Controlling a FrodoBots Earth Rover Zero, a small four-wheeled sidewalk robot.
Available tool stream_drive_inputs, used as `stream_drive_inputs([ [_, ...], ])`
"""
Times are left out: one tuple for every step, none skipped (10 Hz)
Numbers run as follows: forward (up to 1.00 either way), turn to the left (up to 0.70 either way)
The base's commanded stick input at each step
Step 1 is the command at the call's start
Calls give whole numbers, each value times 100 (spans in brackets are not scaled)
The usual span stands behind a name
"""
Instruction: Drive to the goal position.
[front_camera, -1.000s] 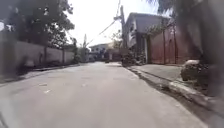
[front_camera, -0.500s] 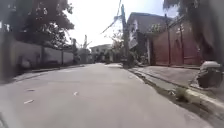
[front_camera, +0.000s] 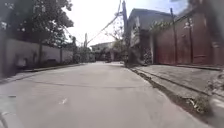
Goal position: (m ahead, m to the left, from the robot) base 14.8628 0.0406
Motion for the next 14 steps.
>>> stream_drive_inputs([
  [100, 4],
  [100, 6],
  [100, 8],
  [100, 9],
  [100, 18],
  [100, 9],
  [100, 3],
  [100, 3],
  [100, 3],
  [100, 1],
  [100, 0],
  [100, 1],
  [100, 2],
  [100, 1],
])
